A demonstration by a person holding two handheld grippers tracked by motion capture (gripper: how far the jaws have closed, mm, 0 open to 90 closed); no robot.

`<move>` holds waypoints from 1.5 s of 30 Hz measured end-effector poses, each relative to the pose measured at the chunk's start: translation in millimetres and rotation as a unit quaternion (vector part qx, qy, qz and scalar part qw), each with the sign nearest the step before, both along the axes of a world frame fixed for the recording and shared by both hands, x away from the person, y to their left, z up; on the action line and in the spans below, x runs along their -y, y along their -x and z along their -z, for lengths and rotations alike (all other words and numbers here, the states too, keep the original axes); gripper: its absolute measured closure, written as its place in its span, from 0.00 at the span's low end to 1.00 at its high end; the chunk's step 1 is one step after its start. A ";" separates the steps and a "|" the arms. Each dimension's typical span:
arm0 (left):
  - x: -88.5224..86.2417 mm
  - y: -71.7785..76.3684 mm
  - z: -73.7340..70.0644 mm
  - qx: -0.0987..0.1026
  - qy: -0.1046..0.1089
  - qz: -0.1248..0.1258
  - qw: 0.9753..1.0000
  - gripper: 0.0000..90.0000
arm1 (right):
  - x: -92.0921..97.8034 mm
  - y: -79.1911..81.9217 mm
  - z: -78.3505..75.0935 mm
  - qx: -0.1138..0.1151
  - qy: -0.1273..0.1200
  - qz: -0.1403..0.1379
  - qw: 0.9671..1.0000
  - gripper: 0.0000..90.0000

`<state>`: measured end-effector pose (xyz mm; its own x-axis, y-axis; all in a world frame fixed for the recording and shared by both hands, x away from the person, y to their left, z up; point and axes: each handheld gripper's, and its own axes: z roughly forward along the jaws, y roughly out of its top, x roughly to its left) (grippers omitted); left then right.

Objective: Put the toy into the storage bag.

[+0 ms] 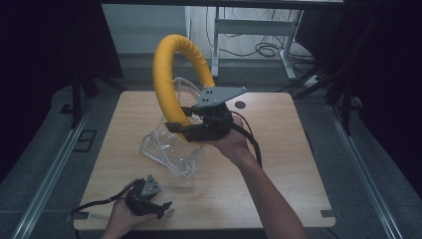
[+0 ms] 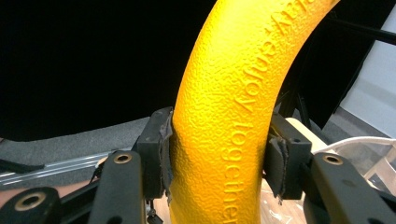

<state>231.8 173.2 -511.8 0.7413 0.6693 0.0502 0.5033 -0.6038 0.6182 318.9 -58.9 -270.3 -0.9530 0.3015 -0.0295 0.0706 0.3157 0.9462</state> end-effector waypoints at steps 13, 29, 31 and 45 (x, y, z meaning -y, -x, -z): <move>-1.4 0.3 -1.8 0.003 -0.001 -0.001 1.000 0.18 | -18.5 1.3 0.0 0.001 -0.005 -0.023 1.000 0.55; -1.7 0.4 -1.9 0.004 0.000 0.000 1.000 0.18 | -35.9 -0.3 6.1 -0.013 -0.013 -0.045 0.999 0.55; -1.5 0.4 -1.5 0.004 -0.001 0.000 1.000 0.18 | -36.8 -0.5 6.7 -0.013 -0.012 -0.046 0.999 0.55; -1.3 0.5 -1.4 0.005 0.000 -0.003 1.000 0.18 | -37.9 -6.0 28.8 -0.037 -0.014 -0.049 0.998 0.55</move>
